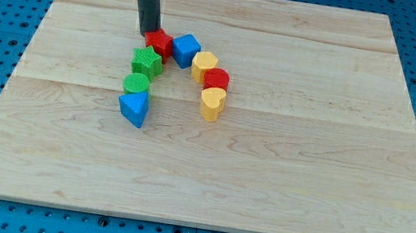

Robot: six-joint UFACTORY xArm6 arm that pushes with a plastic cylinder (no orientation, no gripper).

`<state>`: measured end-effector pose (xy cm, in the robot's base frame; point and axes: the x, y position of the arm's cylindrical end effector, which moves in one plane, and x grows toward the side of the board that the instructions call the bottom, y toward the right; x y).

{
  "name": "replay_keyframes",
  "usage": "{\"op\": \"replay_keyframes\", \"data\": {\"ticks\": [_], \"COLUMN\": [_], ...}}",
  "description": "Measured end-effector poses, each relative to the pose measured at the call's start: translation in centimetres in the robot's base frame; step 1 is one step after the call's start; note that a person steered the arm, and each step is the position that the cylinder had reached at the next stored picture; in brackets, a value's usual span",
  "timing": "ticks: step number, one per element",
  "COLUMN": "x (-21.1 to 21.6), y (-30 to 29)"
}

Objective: Point your arm at blue triangle

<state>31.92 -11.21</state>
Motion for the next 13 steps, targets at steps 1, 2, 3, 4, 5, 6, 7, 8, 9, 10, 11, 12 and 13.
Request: {"op": "replay_keyframes", "data": {"ticks": [1, 2, 3, 4, 5, 6, 7, 8, 9, 10, 11, 12, 13], "x": [-0.3, 2.7, 8.4, 13.3, 15.4, 15.5, 15.2, 14.6, 13.9, 13.9, 13.9, 14.6, 15.0], "y": [-2.6, -8.6, -10.5, -10.0, -7.4, -4.8, -4.1, -4.1, -4.1, -4.1, -4.0, -3.8, -3.5]}}
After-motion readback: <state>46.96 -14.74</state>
